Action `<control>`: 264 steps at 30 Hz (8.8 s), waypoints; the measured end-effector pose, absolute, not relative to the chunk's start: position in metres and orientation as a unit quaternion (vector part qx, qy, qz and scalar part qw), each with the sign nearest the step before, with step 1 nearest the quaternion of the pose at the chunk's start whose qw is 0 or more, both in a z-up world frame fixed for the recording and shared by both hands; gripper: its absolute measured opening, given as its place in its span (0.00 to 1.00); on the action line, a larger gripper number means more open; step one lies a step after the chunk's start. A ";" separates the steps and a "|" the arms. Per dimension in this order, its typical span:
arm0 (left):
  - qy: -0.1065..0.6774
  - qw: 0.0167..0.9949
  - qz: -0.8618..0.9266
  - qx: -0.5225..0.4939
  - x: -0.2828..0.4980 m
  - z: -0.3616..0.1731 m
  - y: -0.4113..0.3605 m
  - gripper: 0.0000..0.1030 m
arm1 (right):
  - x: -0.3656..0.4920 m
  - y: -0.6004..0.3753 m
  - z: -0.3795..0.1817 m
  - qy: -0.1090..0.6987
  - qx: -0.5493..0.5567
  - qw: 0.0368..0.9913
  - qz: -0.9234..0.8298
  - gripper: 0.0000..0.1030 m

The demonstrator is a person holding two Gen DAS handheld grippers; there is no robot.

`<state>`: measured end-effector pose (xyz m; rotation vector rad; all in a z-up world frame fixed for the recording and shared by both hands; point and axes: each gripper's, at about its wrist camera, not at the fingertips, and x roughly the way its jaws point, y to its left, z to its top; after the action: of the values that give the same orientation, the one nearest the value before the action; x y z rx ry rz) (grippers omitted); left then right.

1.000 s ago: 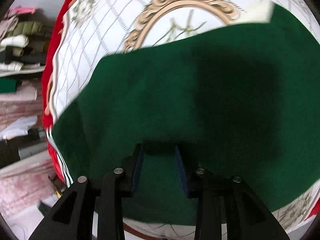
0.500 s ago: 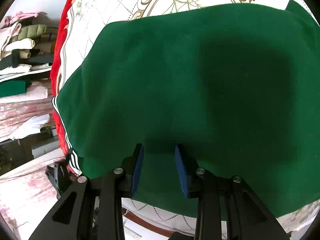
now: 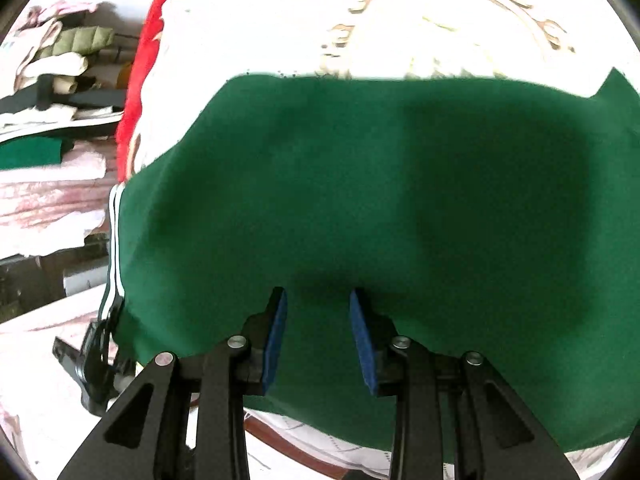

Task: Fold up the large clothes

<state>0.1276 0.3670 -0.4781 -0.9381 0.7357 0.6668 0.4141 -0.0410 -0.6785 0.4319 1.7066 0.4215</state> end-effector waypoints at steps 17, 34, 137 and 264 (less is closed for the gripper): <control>0.354 0.757 0.302 -0.459 0.134 -0.540 0.375 0.32 | 0.428 -0.007 -0.721 0.771 0.161 0.573 0.226 0.34; 0.302 0.880 0.324 -0.174 0.164 -0.355 0.338 0.25 | 0.378 -0.148 -0.657 0.771 0.152 0.606 0.123 0.58; 0.599 0.778 0.173 -0.079 0.217 -0.457 0.148 0.96 | 0.403 -0.262 -0.604 0.711 0.236 0.650 0.128 0.64; 0.606 0.748 0.082 -0.258 0.236 -0.513 0.201 0.99 | 0.400 -0.262 -0.638 0.725 0.181 0.615 0.251 1.00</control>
<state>0.2363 0.2009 -0.5133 -0.5642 1.3253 0.1795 0.3999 -0.2622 -0.6377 0.4161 1.6711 0.5786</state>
